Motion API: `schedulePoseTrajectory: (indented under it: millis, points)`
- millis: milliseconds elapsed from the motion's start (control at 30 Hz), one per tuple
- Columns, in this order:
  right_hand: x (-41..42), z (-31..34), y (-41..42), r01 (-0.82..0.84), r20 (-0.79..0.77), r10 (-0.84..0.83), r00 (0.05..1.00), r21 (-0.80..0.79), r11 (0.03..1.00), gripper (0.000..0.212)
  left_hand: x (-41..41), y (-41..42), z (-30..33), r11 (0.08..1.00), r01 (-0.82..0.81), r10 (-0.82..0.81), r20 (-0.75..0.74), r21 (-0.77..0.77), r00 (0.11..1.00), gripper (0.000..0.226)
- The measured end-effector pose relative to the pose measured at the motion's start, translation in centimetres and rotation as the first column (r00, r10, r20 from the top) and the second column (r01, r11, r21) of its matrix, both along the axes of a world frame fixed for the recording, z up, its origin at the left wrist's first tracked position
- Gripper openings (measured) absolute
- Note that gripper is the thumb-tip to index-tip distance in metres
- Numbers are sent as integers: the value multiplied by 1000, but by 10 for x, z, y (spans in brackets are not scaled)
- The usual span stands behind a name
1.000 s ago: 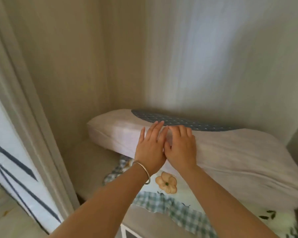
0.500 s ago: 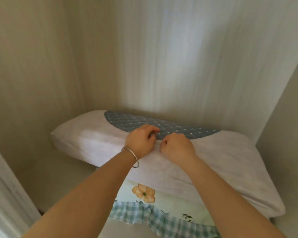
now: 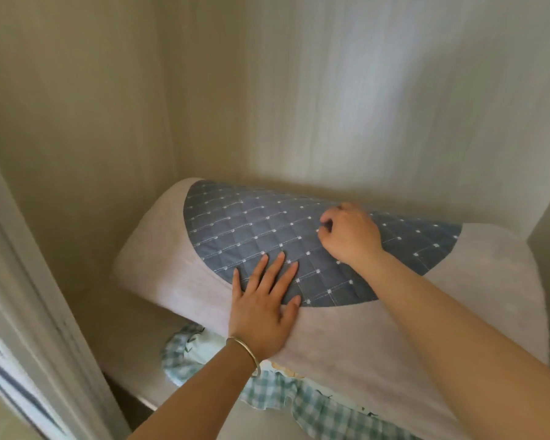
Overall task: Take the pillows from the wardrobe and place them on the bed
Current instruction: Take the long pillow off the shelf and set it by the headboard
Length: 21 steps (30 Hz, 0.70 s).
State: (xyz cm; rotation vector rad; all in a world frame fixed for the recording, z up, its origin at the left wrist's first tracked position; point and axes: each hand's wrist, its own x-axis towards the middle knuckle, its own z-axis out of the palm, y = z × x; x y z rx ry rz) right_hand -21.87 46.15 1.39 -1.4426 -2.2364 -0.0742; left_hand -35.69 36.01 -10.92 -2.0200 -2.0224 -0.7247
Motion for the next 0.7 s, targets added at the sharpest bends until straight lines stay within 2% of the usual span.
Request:
schedulePoseTrajectory:
  millis: [100,267,333,400,433,500,567,633,700]
  points:
    - [-9,6,24,30,85,-35,996,58,998,41,-7,-15,-23,997,29,-34,64,70,997,54]
    - [-27,43,48,77,226,-44,973,-139,987,67,-16,-22,-47,986,52,-68,94,158,993,53]
    - [-23,54,57,95,175,-42,984,-303,948,83,-18,-21,-54,983,57,-75,98,173,992,52]
    - [-19,54,60,70,103,-29,994,-415,907,89,-19,-19,-57,981,40,-64,121,190,991,51]
    - [-17,51,60,58,85,-23,996,-429,901,90,-17,-18,-57,981,-4,-29,165,196,986,50]
    - [-13,43,62,47,39,-33,999,-436,899,88,-11,-16,-55,965,-180,100,361,193,927,56]
    - [-10,41,62,65,15,-65,998,-448,892,88,0,-14,-54,921,-380,252,614,85,747,77]
    - [-9,42,60,108,35,-103,994,-433,895,95,7,-13,-48,872,-482,313,852,-83,420,98]
    - [-11,42,55,129,51,-118,992,-414,901,104,10,-11,-38,840,-474,319,947,-263,40,110]
